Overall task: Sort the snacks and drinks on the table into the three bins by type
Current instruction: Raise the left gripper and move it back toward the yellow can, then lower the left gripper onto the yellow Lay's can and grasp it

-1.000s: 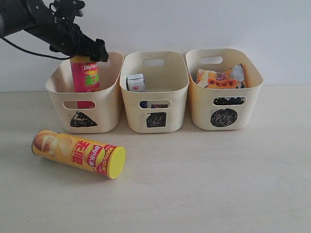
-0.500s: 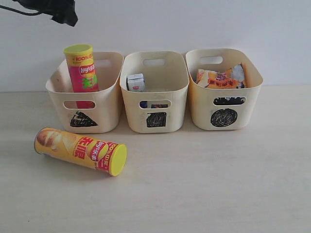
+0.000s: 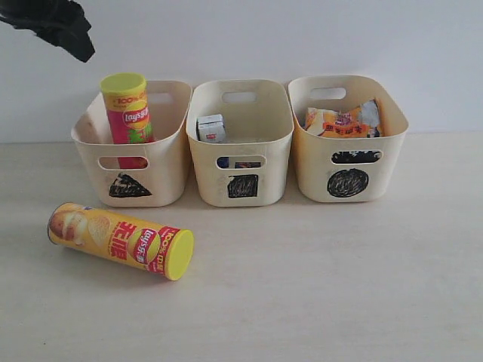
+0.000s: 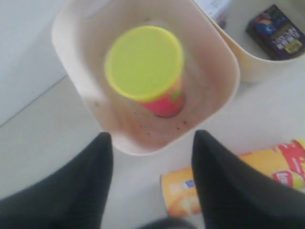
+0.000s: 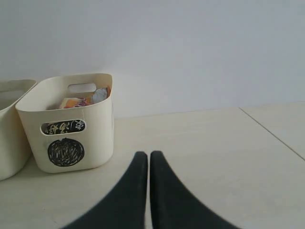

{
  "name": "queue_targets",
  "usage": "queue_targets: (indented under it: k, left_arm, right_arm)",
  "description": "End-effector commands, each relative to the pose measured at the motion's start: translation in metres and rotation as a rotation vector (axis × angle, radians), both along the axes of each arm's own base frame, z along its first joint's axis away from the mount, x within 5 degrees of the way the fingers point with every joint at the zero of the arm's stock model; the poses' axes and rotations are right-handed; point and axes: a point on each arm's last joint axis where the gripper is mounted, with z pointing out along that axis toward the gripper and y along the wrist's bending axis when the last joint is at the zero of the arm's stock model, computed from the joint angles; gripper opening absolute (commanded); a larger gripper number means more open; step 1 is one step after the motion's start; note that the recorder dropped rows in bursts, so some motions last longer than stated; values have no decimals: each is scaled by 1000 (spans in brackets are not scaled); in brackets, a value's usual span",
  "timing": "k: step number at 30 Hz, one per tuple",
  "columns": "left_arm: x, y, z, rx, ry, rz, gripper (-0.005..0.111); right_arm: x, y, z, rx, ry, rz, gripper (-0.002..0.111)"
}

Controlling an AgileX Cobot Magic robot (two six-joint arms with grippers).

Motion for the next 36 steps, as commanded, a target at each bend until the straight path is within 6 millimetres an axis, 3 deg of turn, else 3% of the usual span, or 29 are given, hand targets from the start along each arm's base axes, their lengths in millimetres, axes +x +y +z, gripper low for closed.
queue_targets:
  k: [1,8,13,20,22,27,29,36]
  left_arm:
    - [-27,-4,-7,-12,53,-162,25]
    - [-65,-4,-46,45,155,-422,4]
    - [-75,-6,-73,61,226,-533,4]
    - [-88,-22,-101,171,217,-900,5]
    - [-86,-25,-108,180,221,-952,13]
    - [-78,-27,-130,205,271,-1017,56]
    - [-74,-28,-139,201,286,-1015,66]
    - [-56,-27,-171,263,298,-1001,72]
  right_arm:
    - [0,0,-1,0,-2,-8,0]
    - [0,0,-1,0,-2,-8,0]
    - [0,0,-1,-1,-4,-8,0]
    - [0,0,-1,-1,-6,-8,0]
    - [0,0,-1,-1,-6,-8,0]
    - [0,0,-1,-1,-6,-8,0]
    - [0,0,-1,-1,-6,-8,0]
    - [0,0,-1,-1,-6,-8,0]
